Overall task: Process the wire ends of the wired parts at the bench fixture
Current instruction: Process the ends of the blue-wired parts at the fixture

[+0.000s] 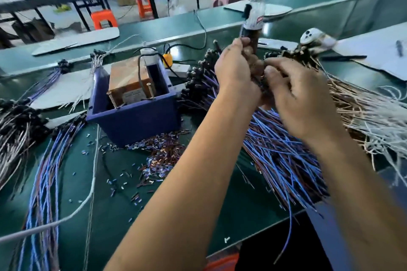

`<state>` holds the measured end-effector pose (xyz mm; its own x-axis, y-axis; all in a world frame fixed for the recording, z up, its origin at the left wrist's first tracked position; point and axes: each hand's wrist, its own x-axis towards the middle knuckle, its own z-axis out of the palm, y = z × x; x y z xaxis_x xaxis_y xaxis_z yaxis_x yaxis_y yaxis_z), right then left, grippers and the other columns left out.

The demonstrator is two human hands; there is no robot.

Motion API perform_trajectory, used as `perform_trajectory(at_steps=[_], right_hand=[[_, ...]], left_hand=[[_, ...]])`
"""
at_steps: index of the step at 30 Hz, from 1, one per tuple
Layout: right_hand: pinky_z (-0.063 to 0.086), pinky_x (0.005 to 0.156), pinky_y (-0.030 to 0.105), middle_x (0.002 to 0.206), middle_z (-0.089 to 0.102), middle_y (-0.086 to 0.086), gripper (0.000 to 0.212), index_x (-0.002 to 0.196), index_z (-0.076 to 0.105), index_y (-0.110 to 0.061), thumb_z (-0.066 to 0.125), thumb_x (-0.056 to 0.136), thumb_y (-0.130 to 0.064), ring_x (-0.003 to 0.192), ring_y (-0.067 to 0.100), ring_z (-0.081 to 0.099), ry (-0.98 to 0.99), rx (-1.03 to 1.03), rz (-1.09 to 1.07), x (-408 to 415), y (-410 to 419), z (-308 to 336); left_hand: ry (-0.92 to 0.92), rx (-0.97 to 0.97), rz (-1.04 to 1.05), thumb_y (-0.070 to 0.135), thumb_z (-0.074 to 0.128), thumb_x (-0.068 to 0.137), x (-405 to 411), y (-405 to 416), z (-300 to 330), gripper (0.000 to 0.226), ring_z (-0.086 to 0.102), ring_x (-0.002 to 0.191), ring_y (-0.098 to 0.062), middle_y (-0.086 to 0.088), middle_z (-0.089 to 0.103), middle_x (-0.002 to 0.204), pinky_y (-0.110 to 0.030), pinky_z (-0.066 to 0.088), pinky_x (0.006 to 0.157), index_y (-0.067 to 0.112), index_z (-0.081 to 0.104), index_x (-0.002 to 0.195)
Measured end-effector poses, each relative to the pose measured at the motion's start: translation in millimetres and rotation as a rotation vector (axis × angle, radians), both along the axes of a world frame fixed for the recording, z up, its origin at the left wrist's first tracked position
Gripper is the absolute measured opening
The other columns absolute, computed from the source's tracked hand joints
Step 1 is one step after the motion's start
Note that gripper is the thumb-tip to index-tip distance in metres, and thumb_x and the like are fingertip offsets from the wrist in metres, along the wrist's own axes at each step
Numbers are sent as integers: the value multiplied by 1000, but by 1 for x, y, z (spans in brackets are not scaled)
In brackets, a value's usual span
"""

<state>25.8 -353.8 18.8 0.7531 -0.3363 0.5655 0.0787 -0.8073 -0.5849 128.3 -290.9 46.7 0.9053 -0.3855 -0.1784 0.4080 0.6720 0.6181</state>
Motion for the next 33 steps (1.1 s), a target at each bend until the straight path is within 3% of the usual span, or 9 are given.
perform_trajectory(at_steps=[3,5,11,14,18,22,24,27,33], right_hand=[[52,69,28,74,69,-13,16,109,72,-21,61,102,-32,57,-2,62,-59,71,-22,-9,-17,2],[51,66,29,67,66,-16,19,95,73,-21,63,98,-37,57,0,62,-85,42,-59,-14,-27,5],[56,70,35,78,75,1,19,88,79,-22,74,93,-39,71,22,67,206,-121,-205,-7,-32,-14],[56,71,34,79,73,4,18,87,81,-23,77,92,-39,74,25,67,394,-76,-221,-2,-27,-32],[43,61,28,69,67,-6,19,76,75,-25,85,84,-39,66,16,63,388,-35,-262,-2,-30,-37],[51,64,32,67,65,-10,15,78,71,-22,83,86,-29,64,18,62,84,-21,-272,4,-7,-27],[49,62,30,63,63,-11,15,77,68,-21,79,87,-24,60,16,60,-38,53,-190,12,21,-25],[48,57,29,58,59,-10,11,77,65,-20,73,83,-16,57,11,57,40,147,2,28,68,-33],[53,62,37,72,66,-2,11,76,65,-23,72,78,-15,73,27,66,431,23,396,61,170,-55]], left_hand=[[24,-167,30,14,48,109,9,1,10,20,47,47,-6,-1,52,67,-16,43,42,7,58,93],[-69,-53,130,13,56,105,17,6,16,9,58,57,-7,-2,64,73,-19,50,50,8,62,100],[-647,1135,561,32,75,93,38,18,-14,10,65,85,-7,10,71,88,-21,51,80,25,71,87],[-750,1513,569,41,75,91,43,20,-49,17,55,108,-18,2,66,106,-21,37,92,25,77,95],[-760,1514,525,47,79,87,47,29,-65,30,56,90,-15,1,65,91,-31,47,81,21,69,76],[-914,1218,507,42,70,96,20,51,-59,47,50,66,-15,1,56,67,-32,38,63,19,52,59],[-936,1110,272,33,68,99,3,74,-58,48,45,54,-9,7,49,55,-27,35,56,12,54,57],[-695,1001,-243,25,56,104,-9,130,-56,43,40,42,-10,3,48,51,-19,28,42,0,57,70],[-529,1451,-511,22,53,96,-5,261,-46,41,44,36,-11,0,59,50,-17,32,38,17,63,57]])
